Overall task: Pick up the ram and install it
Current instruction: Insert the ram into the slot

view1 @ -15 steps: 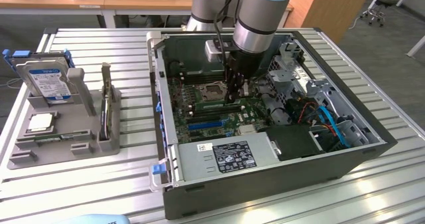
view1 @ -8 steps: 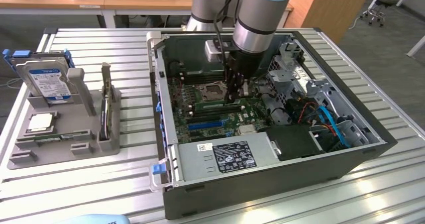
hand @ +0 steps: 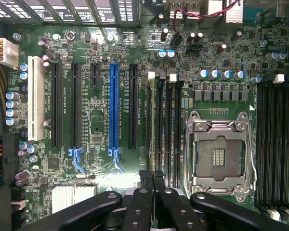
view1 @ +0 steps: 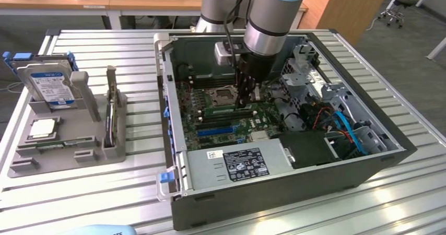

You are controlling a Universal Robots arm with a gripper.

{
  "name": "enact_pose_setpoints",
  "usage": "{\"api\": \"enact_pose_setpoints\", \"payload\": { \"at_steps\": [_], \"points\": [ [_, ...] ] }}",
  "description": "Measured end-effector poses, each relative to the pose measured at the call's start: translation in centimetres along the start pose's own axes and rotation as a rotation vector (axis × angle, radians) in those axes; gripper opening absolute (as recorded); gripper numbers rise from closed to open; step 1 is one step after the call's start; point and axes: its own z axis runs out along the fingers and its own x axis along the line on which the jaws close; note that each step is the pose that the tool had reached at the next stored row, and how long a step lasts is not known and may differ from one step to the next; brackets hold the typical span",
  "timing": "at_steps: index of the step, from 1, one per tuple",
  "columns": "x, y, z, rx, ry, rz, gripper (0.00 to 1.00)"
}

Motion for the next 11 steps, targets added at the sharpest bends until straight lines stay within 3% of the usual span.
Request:
{"api": "enact_pose_setpoints", "payload": {
  "at_steps": [11],
  "points": [
    [0.0,-0.01,0.31,0.0001,-0.0002,0.0,0.11]
  ]
}}
